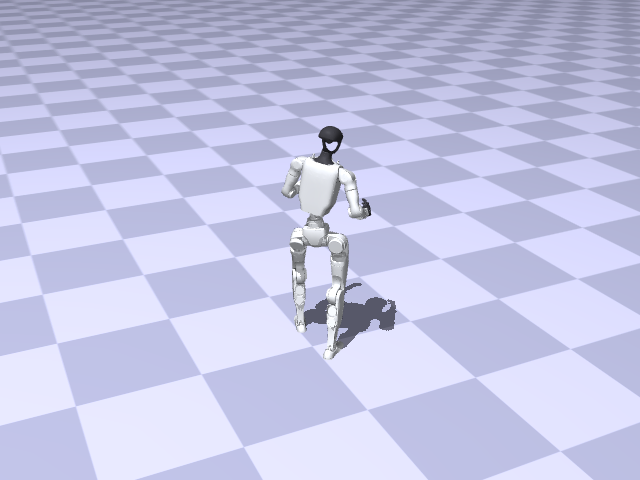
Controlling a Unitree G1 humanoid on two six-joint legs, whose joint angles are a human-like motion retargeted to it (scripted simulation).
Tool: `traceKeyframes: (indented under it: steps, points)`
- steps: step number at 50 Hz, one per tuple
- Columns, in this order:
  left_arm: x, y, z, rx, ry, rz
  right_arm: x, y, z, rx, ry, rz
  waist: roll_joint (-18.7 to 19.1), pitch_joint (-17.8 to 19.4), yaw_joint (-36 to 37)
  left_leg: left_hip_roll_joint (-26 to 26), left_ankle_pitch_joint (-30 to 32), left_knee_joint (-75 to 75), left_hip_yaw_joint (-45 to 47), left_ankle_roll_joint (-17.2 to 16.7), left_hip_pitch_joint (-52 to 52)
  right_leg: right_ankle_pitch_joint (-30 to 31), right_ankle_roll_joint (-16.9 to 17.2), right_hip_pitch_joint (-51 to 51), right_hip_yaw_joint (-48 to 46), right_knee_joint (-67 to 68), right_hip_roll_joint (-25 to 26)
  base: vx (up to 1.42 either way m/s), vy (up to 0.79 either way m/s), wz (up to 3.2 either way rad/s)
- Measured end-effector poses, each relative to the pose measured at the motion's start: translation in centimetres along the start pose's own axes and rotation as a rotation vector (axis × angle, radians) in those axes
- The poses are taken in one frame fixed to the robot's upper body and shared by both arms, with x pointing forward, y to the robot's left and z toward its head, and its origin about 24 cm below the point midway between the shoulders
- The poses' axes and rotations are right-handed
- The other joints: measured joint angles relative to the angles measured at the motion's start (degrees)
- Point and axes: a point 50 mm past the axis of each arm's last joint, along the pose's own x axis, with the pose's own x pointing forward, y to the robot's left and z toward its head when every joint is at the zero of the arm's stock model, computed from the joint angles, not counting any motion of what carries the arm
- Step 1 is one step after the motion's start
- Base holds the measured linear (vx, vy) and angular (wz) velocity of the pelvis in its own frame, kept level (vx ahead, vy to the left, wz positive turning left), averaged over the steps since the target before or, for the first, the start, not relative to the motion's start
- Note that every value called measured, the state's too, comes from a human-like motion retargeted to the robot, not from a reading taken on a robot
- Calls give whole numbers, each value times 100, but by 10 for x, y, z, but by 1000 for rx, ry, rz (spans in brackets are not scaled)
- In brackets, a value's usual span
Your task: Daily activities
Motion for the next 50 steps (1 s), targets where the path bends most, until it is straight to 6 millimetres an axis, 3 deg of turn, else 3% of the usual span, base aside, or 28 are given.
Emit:
traceKeyframes:
  steps: [6, 12, 18, 23, 30, 35, 41, 45, 50]
  points:
    - [-27, 0, -39, -46, 229, -44, 17, 21, 9, 29, -23, 121, -341, -80, 255, -265, -491, 117, -28, 367, 126, -295, 4, -17, -237, 522, -323, 27, 11, 0]
    - [-58, -2, -73, -78, 452, -95, 31, 46, 20, 34, -45, 265, -770, -187, 460, -717, -742, -91, 109, 725, 423, -554, -154, -398, -1159, 1867, -1082, 24, 14, -8]
    - [-80, -3, -88, -81, 573, -136, 38, 65, 35, 50, -92, 389, -1363, -220, 355, -1557, -742, -762, 241, 1047, 952, -291, -477, -1197, -1437, 4206, -2417, 23, 16, 7]
    - [-90, 3, -90, -80, 613, -117, 42, 76, 50, 121, -142, 435, -1828, -232, 106, -2263, -511, -1647, 164, 1171, 1507, -597, -629, -2105, -1152, 5126, -2903, 29, 13, 13]
    - [-99, 8, -85, -100, 609, -77, 43, 83, 61, 261, -175, 415, -2025, -250, -93, -2583, -311, -2708, 8, 1211, 2295, -522, -409, -3146, -1078, 4364, -2537, 35, 9, -12]
    - [-100, 5, -77, -107, 572, -84, 44, 82, 66, 330, -194, 382, -1831, -268, 5, -2467, -242, -3360, 97, 1218, 2844, 157, -63, -3441, -1387, 2842, -1844, 36, 7, -50]
    - [-95, 1, -69, -131, 513, -89, 43, 80, 71, 370, -222, 364, -1883, -380, 123, -2630, -431, -3411, 279, 1299, 3188, 676, 308, -3694, -1726, 1808, -1684, 35, 3, -58]
    - [-89, -1, -65, -141, 478, -99, 42, 78, 74, 376, -235, 366, -1749, -493, 191, -2586, -675, -3218, 337, 1305, 3348, 914, 282, -3533, -1994, 1414, -1552, 38, -1, -48]
    - [-86, -3, -65, -160, 459, -103, 40, 76, 69, 367, -221, 370, -1478, -552, 109, -2273, -781, -2447, 580, 1125, 3403, 592, 22, -3170, -2006, 1437, -1398, 41, -5, -28]
